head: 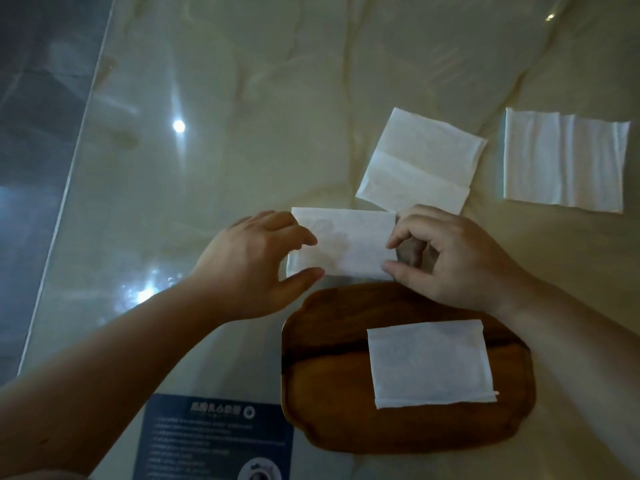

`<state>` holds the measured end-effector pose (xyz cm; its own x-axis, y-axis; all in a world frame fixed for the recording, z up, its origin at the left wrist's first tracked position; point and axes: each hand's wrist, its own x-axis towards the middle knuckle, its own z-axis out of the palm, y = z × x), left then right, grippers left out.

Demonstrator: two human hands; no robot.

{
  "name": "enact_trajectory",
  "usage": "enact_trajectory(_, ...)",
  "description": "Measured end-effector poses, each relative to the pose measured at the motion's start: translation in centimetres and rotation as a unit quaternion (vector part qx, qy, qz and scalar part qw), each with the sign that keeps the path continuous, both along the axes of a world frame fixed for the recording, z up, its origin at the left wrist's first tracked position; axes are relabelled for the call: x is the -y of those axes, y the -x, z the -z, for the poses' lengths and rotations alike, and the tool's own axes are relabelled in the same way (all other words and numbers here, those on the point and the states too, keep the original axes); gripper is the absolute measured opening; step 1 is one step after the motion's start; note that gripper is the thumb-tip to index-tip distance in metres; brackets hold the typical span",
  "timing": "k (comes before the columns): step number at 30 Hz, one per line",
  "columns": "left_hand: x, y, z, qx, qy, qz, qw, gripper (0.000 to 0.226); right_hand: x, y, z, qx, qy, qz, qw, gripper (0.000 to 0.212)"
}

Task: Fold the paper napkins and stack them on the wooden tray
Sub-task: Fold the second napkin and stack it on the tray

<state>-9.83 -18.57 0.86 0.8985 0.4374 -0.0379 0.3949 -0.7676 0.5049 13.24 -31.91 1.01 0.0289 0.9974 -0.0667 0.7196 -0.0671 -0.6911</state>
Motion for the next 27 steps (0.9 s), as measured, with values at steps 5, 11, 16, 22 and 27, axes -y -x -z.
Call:
enact_trajectory(5, -1.3, -1.0, 0.8, 0.010, -0.010, -0.071, 0.997, 0.023, -1.5, -0.7, 0.6, 0.061, 0.000, 0.062, 0.996, 0.014)
enact_trajectory(11, -3.2, -3.3, 1.9, -0.063, -0.033, -0.103, 0.992, 0.032, -3.6, -0.3, 0.9, 0.143, 0.028, 0.064, 0.987, 0.014)
enact_trajectory(16, -3.0, -3.9, 1.8, -0.043, -0.040, -0.083, 0.995, 0.013, -4.5, 0.7, 1.1, 0.191, 0.035, 0.043, 0.980, 0.027)
enact_trajectory(22, -2.2, -3.3, 0.1, 0.038, -0.029, -0.061, 0.997, 0.007, -4.4, 1.3, 0.9, 0.186, 0.029, 0.032, 0.982, 0.021)
enact_trajectory(27, -1.1, -3.2, -2.3, 0.077, 0.029, -0.103, 0.991, 0.004, -3.2, 0.7, -0.9, 0.064, 0.010, 0.050, 0.997, 0.014)
